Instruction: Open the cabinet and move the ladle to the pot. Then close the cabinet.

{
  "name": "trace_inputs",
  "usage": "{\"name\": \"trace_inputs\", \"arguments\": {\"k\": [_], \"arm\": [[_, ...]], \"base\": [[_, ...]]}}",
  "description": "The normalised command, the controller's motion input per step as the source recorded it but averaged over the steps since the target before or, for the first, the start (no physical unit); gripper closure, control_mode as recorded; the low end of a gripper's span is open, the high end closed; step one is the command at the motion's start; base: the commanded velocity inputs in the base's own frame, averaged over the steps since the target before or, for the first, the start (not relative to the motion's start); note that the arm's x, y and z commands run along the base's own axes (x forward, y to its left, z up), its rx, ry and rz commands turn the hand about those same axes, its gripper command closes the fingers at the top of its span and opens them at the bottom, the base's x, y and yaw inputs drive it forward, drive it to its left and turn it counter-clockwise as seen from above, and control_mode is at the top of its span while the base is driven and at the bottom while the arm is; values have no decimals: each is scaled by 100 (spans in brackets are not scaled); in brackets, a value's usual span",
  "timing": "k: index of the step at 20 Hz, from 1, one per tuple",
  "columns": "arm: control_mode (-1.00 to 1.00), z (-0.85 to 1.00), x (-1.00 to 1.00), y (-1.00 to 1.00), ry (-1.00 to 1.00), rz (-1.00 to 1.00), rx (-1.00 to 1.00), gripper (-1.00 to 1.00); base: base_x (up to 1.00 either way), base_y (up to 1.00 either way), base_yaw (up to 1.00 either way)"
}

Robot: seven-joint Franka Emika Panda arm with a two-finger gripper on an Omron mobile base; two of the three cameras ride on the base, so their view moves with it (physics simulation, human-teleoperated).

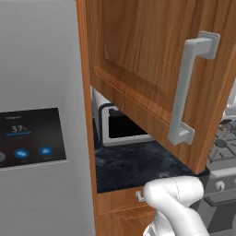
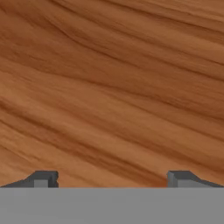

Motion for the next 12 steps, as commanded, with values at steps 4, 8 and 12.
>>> {"name": "trace_inputs", "arguments": {"k": [4,8,12], "arm": [[-100,2,-2,84,-3,0,0,-100],[-100,12,2,46,-5,0,-2,-100],[-100,13,22,3,-5,-5,-11,-100]], "base": [[0,0,0],[0,0,0],[0,0,0]]}}
